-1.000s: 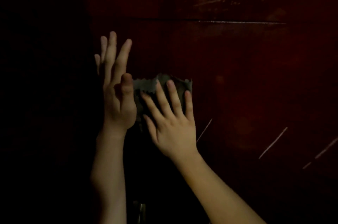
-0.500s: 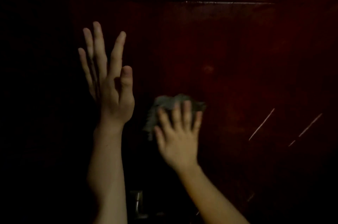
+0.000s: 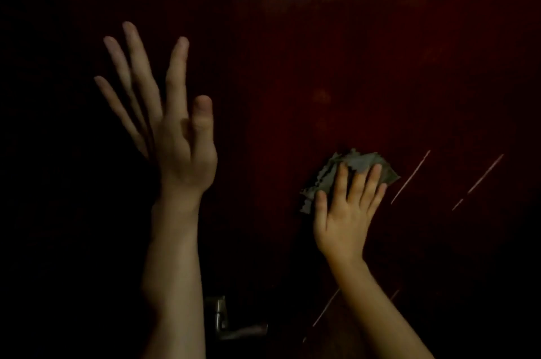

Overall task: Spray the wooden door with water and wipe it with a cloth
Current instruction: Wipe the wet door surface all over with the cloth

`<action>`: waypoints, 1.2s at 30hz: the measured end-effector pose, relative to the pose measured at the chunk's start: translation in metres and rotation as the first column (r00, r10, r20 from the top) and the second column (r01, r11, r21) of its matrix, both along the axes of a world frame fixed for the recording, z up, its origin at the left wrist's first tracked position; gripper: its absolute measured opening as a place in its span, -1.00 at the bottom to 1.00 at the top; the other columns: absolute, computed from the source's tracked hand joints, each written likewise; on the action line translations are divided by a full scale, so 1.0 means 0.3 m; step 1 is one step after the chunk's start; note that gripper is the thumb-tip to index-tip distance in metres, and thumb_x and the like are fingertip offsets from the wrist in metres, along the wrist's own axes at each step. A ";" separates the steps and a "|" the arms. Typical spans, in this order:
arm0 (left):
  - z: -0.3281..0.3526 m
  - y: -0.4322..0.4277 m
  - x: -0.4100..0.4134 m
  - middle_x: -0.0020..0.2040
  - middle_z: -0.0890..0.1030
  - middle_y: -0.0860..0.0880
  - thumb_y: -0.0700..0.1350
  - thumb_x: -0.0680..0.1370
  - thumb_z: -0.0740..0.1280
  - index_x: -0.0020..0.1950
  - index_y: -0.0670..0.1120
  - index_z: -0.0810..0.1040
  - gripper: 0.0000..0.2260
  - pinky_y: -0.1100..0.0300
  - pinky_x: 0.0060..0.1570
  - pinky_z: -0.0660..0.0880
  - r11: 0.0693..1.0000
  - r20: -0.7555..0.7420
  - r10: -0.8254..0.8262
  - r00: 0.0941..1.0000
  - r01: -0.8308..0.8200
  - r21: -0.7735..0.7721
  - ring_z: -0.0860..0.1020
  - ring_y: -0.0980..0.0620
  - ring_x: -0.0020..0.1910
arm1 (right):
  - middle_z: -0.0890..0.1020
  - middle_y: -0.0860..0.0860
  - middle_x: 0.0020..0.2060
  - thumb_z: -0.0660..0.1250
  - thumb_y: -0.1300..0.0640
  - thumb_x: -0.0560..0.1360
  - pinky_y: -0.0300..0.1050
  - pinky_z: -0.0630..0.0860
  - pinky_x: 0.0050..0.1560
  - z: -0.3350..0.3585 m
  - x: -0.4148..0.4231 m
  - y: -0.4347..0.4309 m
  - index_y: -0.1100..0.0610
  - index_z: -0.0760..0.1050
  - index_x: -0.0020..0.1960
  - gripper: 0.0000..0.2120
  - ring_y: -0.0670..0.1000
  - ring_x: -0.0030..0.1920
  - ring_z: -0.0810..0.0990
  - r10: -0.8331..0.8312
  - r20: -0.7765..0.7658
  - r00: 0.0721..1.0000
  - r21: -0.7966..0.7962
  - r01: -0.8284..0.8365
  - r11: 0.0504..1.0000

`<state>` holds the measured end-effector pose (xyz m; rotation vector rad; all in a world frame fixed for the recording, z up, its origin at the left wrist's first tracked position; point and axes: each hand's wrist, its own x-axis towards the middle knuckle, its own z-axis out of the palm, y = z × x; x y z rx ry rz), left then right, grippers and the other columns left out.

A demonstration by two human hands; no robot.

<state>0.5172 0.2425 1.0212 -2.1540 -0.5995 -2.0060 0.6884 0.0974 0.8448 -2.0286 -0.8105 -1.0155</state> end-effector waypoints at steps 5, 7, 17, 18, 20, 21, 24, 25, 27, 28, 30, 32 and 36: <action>-0.022 -0.013 0.014 0.69 0.14 -0.27 0.32 0.67 -0.26 0.64 -0.04 0.33 -0.26 -0.39 0.58 -0.23 0.999 0.032 -0.041 0.999 0.042 -0.027 0.01 -0.35 0.68 | 0.05 0.18 0.60 0.08 -0.14 0.63 0.42 -0.14 0.57 0.074 -0.161 0.138 0.04 0.12 0.60 -0.41 0.19 0.64 -0.33 0.017 0.020 1.000 -0.071 -0.016 0.997; -0.013 -0.013 0.011 0.68 0.18 -0.24 0.31 0.68 -0.26 0.63 -0.09 0.34 -0.25 -0.36 0.59 -0.21 0.994 0.089 -0.093 0.992 0.098 -0.047 0.03 -0.30 0.69 | 0.11 0.09 0.61 0.15 -0.17 0.61 0.29 -0.25 0.60 0.088 -0.280 0.218 -0.06 0.27 0.53 -0.48 0.15 0.65 -0.29 0.171 0.221 0.960 -0.263 -0.110 0.958; -0.060 -0.108 0.118 0.66 0.12 -0.37 0.13 0.74 0.06 0.65 -0.05 0.30 -0.48 -0.46 0.53 -0.17 0.992 0.044 0.050 0.998 -0.044 -0.121 0.05 -0.40 0.66 | 0.13 0.10 0.62 0.12 -0.20 0.64 0.22 -0.20 0.62 0.046 -0.085 0.061 -0.05 0.18 0.58 -0.45 0.10 0.66 -0.24 0.037 0.150 0.988 -0.166 -0.012 0.986; -0.088 -0.143 0.156 0.65 0.10 -0.40 0.12 0.74 0.10 0.66 -0.05 0.29 -0.49 -0.47 0.53 -0.15 0.993 -0.012 0.050 0.999 -0.051 -0.110 0.05 -0.40 0.66 | 0.15 0.16 0.61 0.10 -0.19 0.65 0.24 -0.20 0.62 0.050 -0.024 0.013 -0.01 0.14 0.60 -0.43 0.12 0.66 -0.24 -0.009 0.092 0.996 -0.136 0.022 0.990; -0.161 -0.204 0.232 0.65 0.07 -0.40 0.13 0.74 0.16 0.68 -0.04 0.25 -0.47 -0.50 0.54 -0.09 0.996 -0.170 0.066 0.983 -0.074 -0.043 0.05 -0.38 0.66 | 0.12 0.22 0.63 -0.01 -0.18 0.70 0.27 -0.17 0.62 0.065 0.088 -0.078 0.06 0.01 0.65 -0.40 0.16 0.65 -0.22 -0.058 -0.045 0.997 -0.053 0.055 0.997; -0.195 -0.222 0.261 0.66 0.05 -0.36 0.15 0.74 0.16 0.69 -0.02 0.22 -0.45 -0.50 0.54 -0.05 0.996 -0.234 0.082 0.969 -0.085 -0.003 0.05 -0.35 0.67 | 0.05 0.22 0.65 -0.09 -0.19 0.71 0.29 -0.15 0.63 0.076 0.134 -0.112 0.07 -0.08 0.67 -0.38 0.17 0.66 -0.21 -0.066 -0.124 0.990 0.008 0.067 0.998; -0.254 -0.247 0.320 0.67 0.01 -0.29 0.17 0.74 0.15 0.71 0.01 0.17 -0.44 -0.47 0.56 -0.05 0.996 -0.292 0.089 0.952 -0.087 0.021 0.02 -0.28 0.68 | -0.15 0.15 0.67 -0.26 -0.25 0.69 0.33 -0.13 0.62 0.100 0.237 -0.181 0.03 -0.22 0.67 -0.36 0.11 0.66 -0.27 -0.018 -0.394 0.919 0.265 0.132 0.955; -0.259 -0.251 0.329 0.66 0.01 -0.30 0.16 0.74 0.15 0.71 0.01 0.18 -0.44 -0.46 0.56 -0.07 0.996 -0.283 0.081 0.956 -0.085 0.001 0.01 -0.28 0.68 | -0.18 0.13 0.67 -0.28 -0.26 0.68 0.32 -0.15 0.62 0.104 0.255 -0.188 0.03 -0.24 0.68 -0.35 0.09 0.66 -0.29 0.014 -0.440 0.898 0.331 0.147 0.932; -0.259 -0.263 0.341 0.66 0.04 -0.34 0.15 0.74 0.17 0.70 -0.02 0.19 -0.44 -0.46 0.56 -0.10 0.995 -0.261 0.078 0.962 -0.090 -0.035 0.02 -0.30 0.68 | -0.24 0.10 0.66 -0.28 -0.25 0.68 0.32 -0.21 0.61 0.093 0.262 -0.186 0.01 -0.27 0.67 -0.36 0.07 0.65 -0.34 0.052 -0.450 0.891 0.372 0.134 0.918; -0.259 -0.272 0.348 0.66 0.05 -0.35 0.14 0.74 0.18 0.70 -0.04 0.19 -0.44 -0.46 0.55 -0.11 0.994 -0.255 0.080 0.964 -0.095 -0.046 0.02 -0.31 0.68 | -0.28 0.08 0.65 -0.27 -0.23 0.69 0.32 -0.23 0.61 0.071 0.251 -0.179 0.00 -0.30 0.66 -0.38 0.08 0.64 -0.35 0.055 -0.429 0.902 0.353 0.111 0.929; -0.253 -0.298 0.370 0.66 0.05 -0.35 0.12 0.73 0.19 0.69 -0.06 0.20 -0.44 -0.45 0.56 -0.13 0.995 -0.251 0.073 0.965 -0.088 -0.050 0.00 -0.30 0.68 | -0.36 0.03 0.62 -0.24 -0.20 0.71 0.34 -0.24 0.60 0.001 0.204 -0.160 -0.05 -0.37 0.64 -0.41 0.13 0.64 -0.35 0.049 -0.363 0.930 0.266 0.054 0.962; -0.248 -0.327 0.400 0.67 0.04 -0.33 0.10 0.74 0.18 0.69 -0.06 0.21 -0.45 -0.44 0.57 -0.14 0.997 -0.261 0.061 0.963 -0.070 -0.025 -0.04 -0.27 0.69 | -0.39 0.03 0.62 -0.21 -0.18 0.71 0.38 -0.22 0.59 -0.070 0.164 -0.145 -0.07 -0.41 0.63 -0.40 0.19 0.64 -0.33 0.044 -0.315 0.948 0.176 0.013 0.984; -0.211 -0.364 0.431 0.67 0.17 -0.24 0.07 0.74 0.14 0.64 0.00 0.31 -0.54 -0.42 0.56 0.00 0.996 -0.188 0.043 0.981 -0.056 -0.068 0.11 -0.23 0.67 | -0.35 0.05 0.64 -0.17 -0.18 0.72 0.39 -0.22 0.58 0.000 0.166 -0.145 -0.06 -0.33 0.66 -0.40 0.23 0.65 -0.29 0.045 -0.218 0.975 0.098 -0.024 0.995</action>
